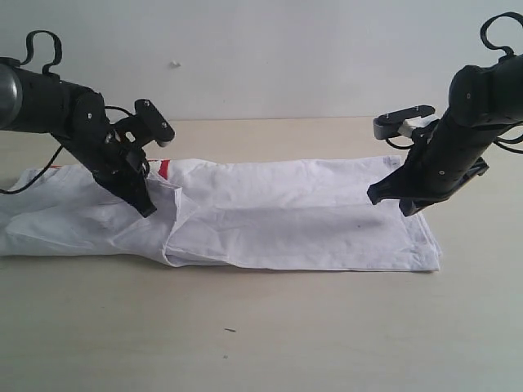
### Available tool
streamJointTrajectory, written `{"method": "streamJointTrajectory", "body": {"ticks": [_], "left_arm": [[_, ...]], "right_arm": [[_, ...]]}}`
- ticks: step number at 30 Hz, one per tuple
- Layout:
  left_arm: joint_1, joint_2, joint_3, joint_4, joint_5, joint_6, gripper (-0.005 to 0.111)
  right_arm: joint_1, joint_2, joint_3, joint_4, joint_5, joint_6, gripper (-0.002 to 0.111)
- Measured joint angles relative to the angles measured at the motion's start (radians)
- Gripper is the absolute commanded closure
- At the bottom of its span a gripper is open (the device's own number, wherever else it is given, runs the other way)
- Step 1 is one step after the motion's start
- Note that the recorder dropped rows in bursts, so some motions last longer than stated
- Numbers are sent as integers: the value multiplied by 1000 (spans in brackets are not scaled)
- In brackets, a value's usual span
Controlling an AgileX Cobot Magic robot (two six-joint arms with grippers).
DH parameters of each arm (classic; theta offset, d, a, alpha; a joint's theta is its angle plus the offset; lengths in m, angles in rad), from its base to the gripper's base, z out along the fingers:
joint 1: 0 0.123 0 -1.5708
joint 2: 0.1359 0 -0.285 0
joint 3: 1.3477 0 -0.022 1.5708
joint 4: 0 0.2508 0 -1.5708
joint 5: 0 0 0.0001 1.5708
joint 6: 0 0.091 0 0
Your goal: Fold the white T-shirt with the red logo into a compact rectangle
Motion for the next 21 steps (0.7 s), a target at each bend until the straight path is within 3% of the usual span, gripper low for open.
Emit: {"method": "streamJointTrajectory", "body": {"ticks": [5, 8, 14, 17, 21], "left_arm": [[-18, -16, 0, 32, -56, -7, 84], [-46, -27, 0, 85, -100, -8, 79], [-108, -27, 0, 305, -118, -15, 79], [-113, -27, 0, 346, -118, -22, 80], [-113, -42, 1, 362, -116, -90, 94]], "right_arm": [[0, 0, 0, 1, 0, 0, 108], [0, 0, 0, 3, 0, 0, 108], [0, 0, 0, 3, 0, 0, 108], [0, 0, 0, 3, 0, 0, 108], [0, 0, 0, 3, 0, 0, 108]]}}
